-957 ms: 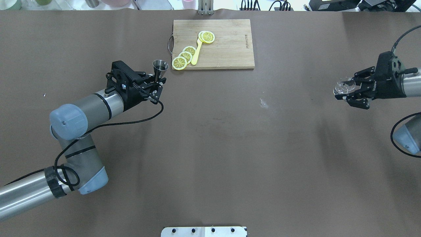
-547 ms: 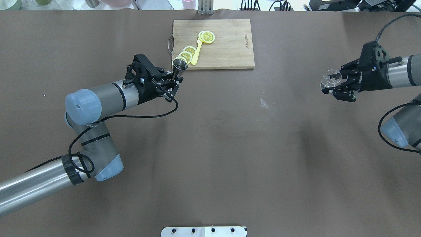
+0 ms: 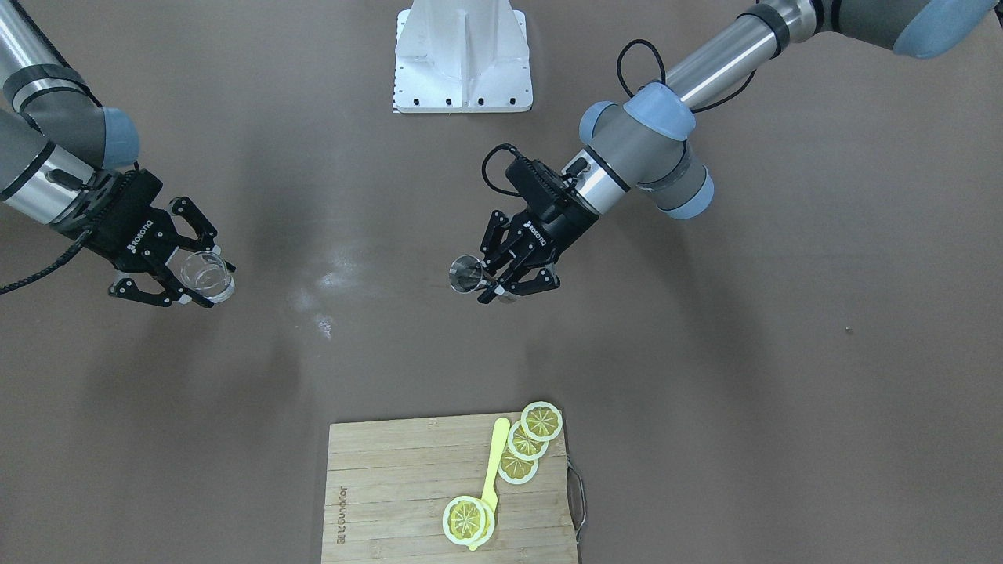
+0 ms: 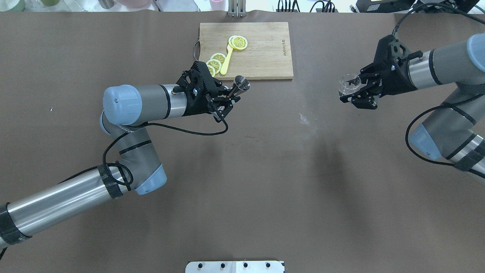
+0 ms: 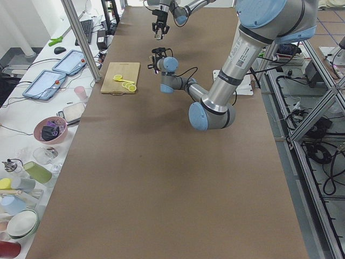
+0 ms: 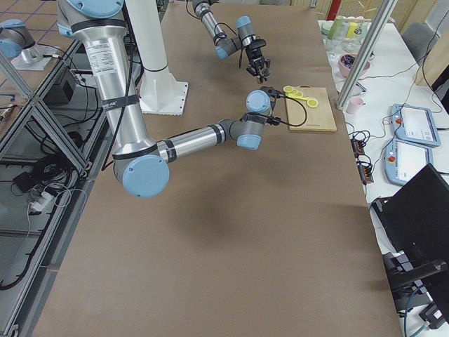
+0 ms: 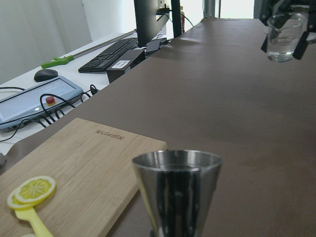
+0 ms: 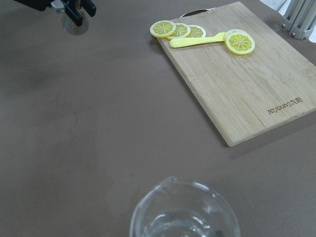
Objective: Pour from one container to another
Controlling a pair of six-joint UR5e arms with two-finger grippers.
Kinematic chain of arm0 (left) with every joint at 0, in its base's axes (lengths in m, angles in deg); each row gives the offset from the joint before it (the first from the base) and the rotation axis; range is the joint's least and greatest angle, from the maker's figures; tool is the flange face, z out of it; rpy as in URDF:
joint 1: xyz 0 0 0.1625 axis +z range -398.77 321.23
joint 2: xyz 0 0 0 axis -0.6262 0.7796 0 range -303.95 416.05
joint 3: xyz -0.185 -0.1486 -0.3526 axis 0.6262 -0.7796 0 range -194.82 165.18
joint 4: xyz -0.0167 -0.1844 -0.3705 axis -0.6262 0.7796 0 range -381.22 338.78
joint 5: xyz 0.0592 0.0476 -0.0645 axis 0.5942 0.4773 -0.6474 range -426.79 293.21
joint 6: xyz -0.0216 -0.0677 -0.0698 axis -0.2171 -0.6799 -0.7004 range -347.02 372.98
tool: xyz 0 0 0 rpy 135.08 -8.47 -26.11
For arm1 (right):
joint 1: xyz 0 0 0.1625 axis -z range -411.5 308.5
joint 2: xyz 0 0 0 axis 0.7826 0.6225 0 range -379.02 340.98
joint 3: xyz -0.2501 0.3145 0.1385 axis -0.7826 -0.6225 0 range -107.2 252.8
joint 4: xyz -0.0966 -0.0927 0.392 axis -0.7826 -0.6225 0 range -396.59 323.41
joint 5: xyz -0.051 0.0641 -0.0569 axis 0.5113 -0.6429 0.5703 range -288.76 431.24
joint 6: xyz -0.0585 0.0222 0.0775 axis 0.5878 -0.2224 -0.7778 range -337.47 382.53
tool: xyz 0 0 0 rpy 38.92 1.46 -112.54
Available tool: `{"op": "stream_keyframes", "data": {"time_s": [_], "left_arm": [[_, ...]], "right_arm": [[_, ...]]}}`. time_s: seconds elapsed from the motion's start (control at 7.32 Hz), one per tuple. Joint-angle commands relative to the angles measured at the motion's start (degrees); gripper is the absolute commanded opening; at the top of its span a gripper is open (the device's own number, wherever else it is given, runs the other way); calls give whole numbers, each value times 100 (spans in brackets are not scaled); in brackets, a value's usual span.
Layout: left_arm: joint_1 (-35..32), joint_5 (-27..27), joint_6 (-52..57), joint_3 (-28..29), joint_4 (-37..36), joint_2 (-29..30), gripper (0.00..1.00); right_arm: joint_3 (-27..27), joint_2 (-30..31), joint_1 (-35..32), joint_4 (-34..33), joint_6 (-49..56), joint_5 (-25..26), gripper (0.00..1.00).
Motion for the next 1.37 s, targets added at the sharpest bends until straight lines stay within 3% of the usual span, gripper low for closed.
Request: {"op": "stream_keyframes", "data": {"time_s": [0.0,0.41,0.55,0.82,1.23], "left_arm": [[-7,-350,366,320,126,361,0],[2,-429,481,1259,1134,837,0],[2,-403,446,1541,1477,908,0],[80,-298,193,1841,1779,1075,0],[168,-78,24,2202,1938,1365,0]], "right_arm": [[297,-219,-25,-590,116,-7,0],[1149,-194,-60,-1917,776,20,0],[1170,-211,27,-1991,898,28,0],[1781,-290,290,-3470,908,-34,0],[1847,-632,396,-4371,908,-33,0]]}}
